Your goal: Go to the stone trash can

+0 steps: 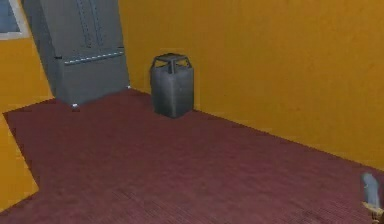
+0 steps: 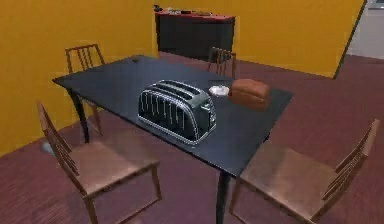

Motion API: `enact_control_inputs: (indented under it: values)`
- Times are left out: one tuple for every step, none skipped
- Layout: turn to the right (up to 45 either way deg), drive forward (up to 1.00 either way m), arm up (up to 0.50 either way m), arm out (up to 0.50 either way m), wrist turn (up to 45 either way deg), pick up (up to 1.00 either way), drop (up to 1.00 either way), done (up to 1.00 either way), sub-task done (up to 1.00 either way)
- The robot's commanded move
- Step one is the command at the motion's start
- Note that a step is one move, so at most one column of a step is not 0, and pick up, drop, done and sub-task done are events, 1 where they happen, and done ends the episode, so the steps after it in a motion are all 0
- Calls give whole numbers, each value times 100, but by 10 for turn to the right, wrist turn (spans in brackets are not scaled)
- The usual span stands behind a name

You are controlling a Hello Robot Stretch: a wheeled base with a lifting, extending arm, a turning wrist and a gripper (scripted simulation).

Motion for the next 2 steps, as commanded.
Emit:
enact_control_inputs:
  values:
    - [0,20,0,0,0,0,0,0,0]
    - [-60,0,0,0,0,0,0,0,0]
